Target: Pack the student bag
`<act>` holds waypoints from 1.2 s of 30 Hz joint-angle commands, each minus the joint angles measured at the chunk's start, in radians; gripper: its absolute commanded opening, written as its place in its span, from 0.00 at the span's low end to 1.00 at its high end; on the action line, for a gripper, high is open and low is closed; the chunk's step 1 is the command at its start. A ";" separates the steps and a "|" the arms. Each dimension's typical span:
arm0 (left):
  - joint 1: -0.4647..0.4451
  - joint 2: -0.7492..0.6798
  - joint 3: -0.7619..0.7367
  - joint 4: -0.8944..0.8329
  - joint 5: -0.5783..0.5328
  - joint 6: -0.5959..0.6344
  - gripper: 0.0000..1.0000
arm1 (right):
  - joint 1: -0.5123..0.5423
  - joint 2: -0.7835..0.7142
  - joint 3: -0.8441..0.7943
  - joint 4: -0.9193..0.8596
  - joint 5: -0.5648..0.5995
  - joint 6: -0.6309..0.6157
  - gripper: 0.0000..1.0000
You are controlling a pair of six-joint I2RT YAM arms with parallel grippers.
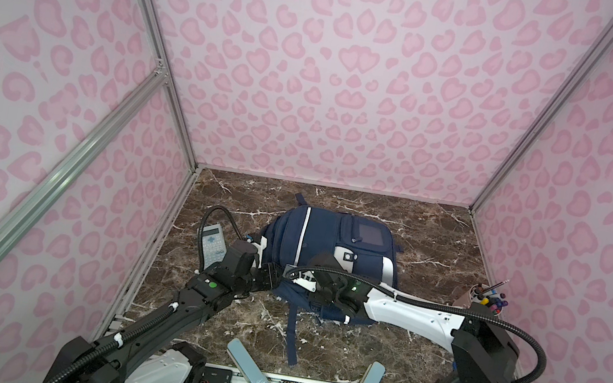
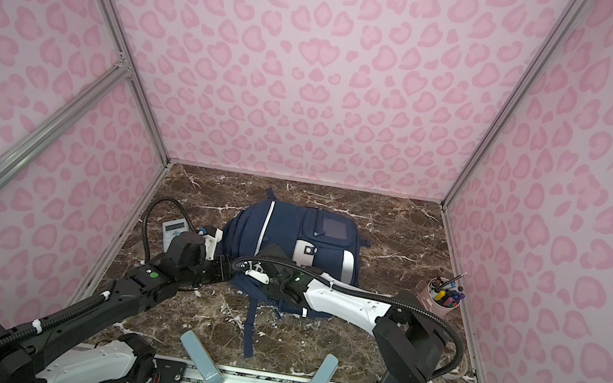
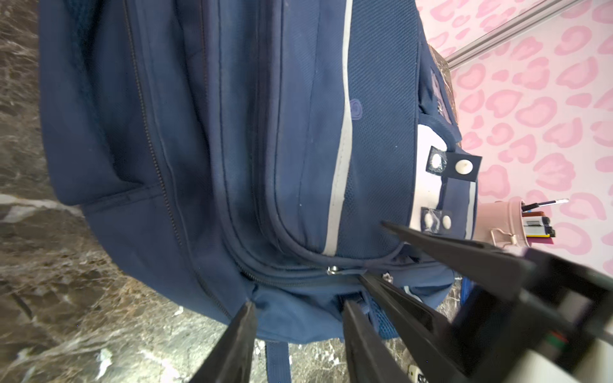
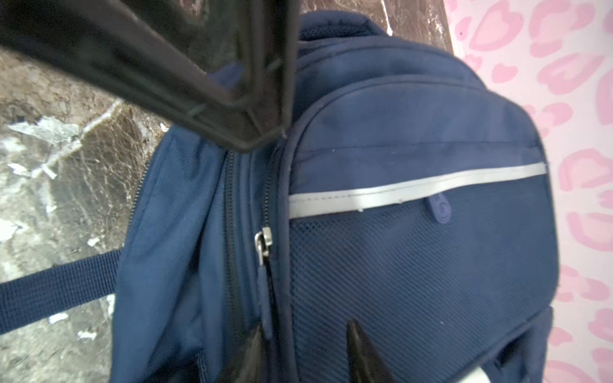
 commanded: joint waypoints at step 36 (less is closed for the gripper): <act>-0.383 0.190 0.066 0.258 -0.517 0.100 0.54 | -0.122 -0.079 -0.015 0.028 -0.361 0.104 0.00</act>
